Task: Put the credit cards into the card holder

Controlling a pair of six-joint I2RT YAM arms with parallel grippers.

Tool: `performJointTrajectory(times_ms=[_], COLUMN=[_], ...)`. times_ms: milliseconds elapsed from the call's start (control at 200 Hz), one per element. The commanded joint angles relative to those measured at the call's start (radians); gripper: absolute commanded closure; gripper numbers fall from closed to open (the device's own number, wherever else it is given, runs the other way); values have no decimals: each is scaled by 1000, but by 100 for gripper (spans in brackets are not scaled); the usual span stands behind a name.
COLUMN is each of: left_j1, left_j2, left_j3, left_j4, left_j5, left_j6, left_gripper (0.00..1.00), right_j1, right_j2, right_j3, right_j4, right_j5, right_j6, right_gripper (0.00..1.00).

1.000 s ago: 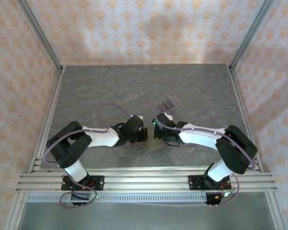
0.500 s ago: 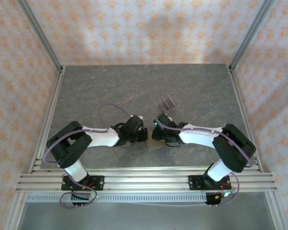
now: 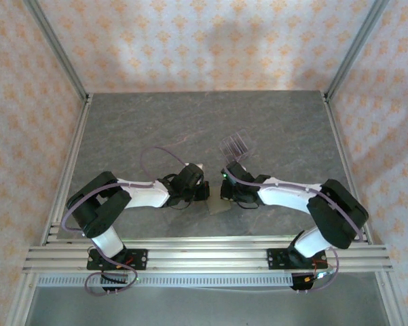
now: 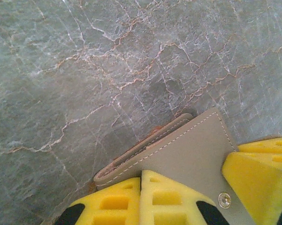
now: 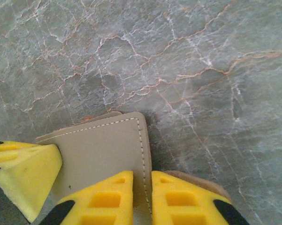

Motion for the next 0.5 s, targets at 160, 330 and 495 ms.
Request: performJointTrajectory(times_ms=[160,330,495], left_j1=[-37,-67,-72], left_j2=[78,47,-35], left_j3=[7,51,89], left_j4=[-85,-115,-176], left_j5=[3,1,-8], left_j6=[10,10,22], left_gripper=[100,100,88], right_j1=[15,10,-26], right_j2=[-51,-110,-198], right_j3=[-5,-26,-55], right_j4=[72,73,16], right_j5=[-89,-70,-25], right_j6=[8,9,2], right_gripper=[100,100,100])
